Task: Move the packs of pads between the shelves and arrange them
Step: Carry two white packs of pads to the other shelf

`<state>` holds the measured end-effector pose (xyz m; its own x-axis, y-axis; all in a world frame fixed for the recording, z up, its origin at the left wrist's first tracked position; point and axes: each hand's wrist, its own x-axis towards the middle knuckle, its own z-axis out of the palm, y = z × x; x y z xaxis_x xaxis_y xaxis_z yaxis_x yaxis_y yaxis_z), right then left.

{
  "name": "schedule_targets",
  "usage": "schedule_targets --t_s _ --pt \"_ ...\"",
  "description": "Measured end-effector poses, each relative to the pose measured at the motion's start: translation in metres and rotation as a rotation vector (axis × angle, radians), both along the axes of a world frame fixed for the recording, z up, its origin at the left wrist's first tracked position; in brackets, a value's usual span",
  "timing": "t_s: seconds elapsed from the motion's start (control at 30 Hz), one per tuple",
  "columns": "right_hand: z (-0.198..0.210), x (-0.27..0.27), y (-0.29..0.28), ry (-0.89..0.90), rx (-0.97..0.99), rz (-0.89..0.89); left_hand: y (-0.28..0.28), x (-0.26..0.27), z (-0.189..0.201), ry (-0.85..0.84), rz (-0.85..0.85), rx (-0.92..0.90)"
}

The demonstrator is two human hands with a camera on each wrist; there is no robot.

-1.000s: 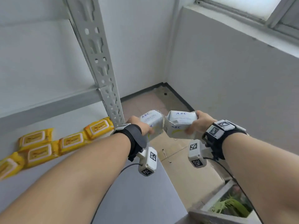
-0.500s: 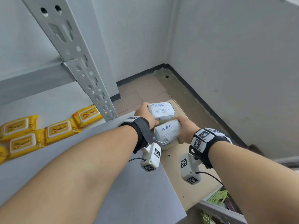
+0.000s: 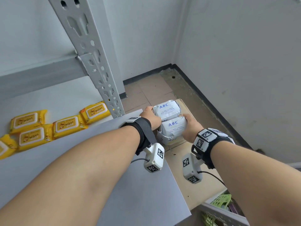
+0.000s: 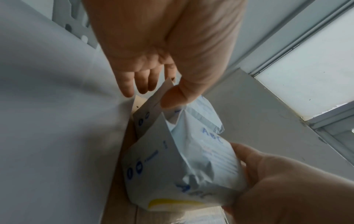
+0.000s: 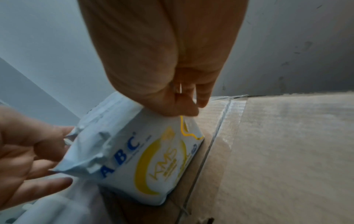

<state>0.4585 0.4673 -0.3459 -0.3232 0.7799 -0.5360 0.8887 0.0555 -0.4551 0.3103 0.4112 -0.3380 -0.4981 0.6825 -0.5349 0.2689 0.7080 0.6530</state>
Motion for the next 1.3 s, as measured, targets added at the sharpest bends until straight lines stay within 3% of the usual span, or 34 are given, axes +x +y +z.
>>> schedule_targets --t_s 0.17,0.4,0.6,0.83,1.0,1.1,1.2,1.3 --pt "0.041 -0.014 -0.009 -0.043 0.068 -0.116 -0.024 -0.014 0.033 0.044 0.011 -0.007" --pt "0.128 -0.087 -0.062 0.240 0.055 -0.023 -0.089 -0.059 0.118 0.035 0.025 0.165" --pt "0.219 -0.185 -0.156 0.423 0.149 0.131 -0.195 -0.149 0.211 0.092 0.130 0.289" --pt "0.308 -0.278 -0.265 0.499 0.221 0.243 -0.343 -0.274 0.307 0.109 0.291 0.424" --pt "0.339 -0.319 -0.310 0.500 0.267 0.217 -0.406 -0.334 0.346 0.133 0.398 0.412" --pt "0.350 -0.339 -0.321 0.503 0.284 0.237 -0.428 -0.350 0.368 -0.002 0.484 0.423" --pt "0.355 -0.357 -0.320 0.517 0.321 0.303 -0.435 -0.366 0.378 0.063 0.562 0.440" --pt "0.353 -0.371 -0.308 0.497 0.339 0.336 -0.434 -0.382 0.386 0.128 0.534 0.342"
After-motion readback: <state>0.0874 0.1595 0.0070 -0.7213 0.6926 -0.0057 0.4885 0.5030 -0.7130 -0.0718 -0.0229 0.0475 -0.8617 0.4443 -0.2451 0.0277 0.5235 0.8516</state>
